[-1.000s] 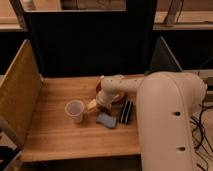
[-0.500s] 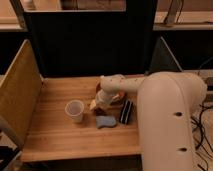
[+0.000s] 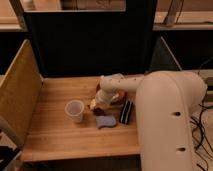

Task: Place the pepper in the ceramic cup

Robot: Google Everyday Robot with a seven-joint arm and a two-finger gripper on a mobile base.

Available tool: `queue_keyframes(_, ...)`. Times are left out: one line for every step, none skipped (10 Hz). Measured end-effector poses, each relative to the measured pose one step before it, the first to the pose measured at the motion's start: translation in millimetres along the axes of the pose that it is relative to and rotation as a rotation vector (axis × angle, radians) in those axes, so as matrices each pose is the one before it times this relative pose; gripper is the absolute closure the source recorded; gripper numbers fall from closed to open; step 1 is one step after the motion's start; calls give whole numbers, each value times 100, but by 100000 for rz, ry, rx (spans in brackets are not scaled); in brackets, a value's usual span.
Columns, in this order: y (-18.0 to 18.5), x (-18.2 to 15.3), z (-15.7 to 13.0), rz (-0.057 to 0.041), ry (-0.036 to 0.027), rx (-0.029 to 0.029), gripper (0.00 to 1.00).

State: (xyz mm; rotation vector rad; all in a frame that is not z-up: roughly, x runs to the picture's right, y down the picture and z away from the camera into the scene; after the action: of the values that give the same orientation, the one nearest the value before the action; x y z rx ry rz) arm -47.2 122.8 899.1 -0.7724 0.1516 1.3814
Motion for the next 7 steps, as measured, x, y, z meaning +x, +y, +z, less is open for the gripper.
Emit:
queue_keyframes(113, 43, 31, 12, -59, -93, 44)
queue_keyframes(140, 233, 98, -90, 198, 81, 44)
queue_keyframes(185, 224, 134, -422, 96, 385, 44)
queue_keyframes(-437, 113, 63, -807, -238, 3121, 42)
queue_keyframes(-867, -264, -230, -537, -1239, 4940, 34)
queue_keyframes(-1429, -561, -671, 784, -2309, 6177, 26)
queue_keyframes(-2052, -809, -1162, 1861, -3492, 7250, 23)
